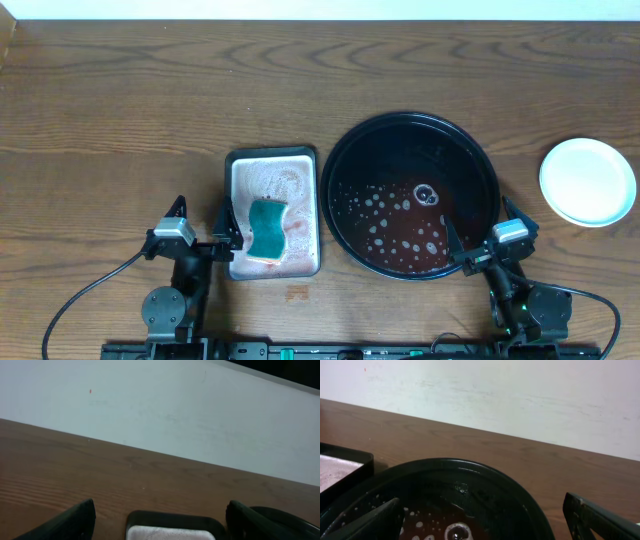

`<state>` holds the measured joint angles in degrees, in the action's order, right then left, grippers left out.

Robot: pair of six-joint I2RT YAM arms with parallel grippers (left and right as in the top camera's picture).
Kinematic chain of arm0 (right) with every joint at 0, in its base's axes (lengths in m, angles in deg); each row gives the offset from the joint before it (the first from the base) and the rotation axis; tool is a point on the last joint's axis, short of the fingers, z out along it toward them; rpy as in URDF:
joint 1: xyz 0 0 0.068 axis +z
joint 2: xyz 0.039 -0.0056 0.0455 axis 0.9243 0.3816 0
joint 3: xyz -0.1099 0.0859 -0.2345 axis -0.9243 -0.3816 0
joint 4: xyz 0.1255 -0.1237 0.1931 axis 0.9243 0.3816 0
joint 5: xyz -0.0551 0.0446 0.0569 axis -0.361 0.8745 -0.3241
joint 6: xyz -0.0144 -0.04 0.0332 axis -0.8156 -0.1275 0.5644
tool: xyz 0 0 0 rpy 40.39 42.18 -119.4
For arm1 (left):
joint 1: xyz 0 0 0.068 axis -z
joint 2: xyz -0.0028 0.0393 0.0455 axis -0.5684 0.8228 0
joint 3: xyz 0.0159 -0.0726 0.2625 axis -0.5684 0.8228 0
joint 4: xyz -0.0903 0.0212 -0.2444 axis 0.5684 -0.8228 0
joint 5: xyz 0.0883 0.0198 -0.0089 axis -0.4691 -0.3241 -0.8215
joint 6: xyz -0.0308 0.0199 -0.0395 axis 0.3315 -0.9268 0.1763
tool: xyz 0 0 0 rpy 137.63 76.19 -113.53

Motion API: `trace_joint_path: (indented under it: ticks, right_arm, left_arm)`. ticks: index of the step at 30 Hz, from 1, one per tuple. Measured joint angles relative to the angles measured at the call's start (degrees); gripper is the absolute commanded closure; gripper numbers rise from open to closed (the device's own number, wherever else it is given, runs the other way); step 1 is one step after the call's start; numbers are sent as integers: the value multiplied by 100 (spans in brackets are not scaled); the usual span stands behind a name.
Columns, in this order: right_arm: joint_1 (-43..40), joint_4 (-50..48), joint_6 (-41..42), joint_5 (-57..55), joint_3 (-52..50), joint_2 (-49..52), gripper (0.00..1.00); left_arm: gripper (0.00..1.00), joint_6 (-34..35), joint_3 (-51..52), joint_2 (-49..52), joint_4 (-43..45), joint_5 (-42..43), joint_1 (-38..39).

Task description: Clean dirty plates on tray and stack at the side

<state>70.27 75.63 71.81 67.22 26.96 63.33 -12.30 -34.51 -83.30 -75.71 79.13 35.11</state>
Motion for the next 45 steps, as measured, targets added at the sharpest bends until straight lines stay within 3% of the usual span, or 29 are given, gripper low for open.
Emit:
trace_joint_path:
  ticks: [11,45]
  right_arm:
    - [0,0,0,0,0,-2,1]
    - [0,0,2,0,0,-2,1]
  left_arm:
    - [16,0,-28,2,-817,-72,2]
    - [16,0,-39,2,-848,-136,2]
